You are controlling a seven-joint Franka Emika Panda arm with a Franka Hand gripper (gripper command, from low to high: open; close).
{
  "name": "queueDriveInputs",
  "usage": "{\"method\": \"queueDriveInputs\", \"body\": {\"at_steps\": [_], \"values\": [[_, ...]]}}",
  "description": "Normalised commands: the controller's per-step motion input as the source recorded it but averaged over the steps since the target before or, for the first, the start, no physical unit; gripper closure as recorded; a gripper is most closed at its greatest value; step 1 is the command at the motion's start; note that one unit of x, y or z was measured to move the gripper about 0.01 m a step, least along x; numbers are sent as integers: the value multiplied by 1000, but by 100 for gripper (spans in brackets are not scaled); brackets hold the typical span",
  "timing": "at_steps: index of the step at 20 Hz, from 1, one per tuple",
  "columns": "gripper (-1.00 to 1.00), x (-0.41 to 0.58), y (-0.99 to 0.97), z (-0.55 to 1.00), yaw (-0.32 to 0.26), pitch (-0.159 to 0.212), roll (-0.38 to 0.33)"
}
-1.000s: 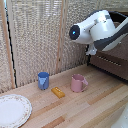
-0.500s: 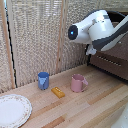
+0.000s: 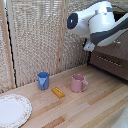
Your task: Propose to navigate your clamp on the clench of the first drawer. Use gentle force to register to the cabinet. Send posterior your swing mandate till over it lurks, a cup of pink essence. Fortify your grip after aiming concentric with the pink cup’s periphery. Manoeuvre the pink towards the cabinet's top. Drop your compression till the cup is resting inside.
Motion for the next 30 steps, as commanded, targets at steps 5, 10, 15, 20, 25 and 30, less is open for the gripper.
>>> {"method": "queueDriveInputs", "body": {"at_steps": [5, 10, 15, 20, 25, 30], "values": [[-100, 54, 359, 18, -129, 118, 342], [-100, 170, 156, 0, -225, 62, 349], [-100, 165, 137, 0, -226, 21, 354], [-100, 159, 135, 0, -224, 12, 351], [-100, 237, 68, -65, -206, -42, 313], [-100, 316, 11, -75, -201, -19, 283]]}}
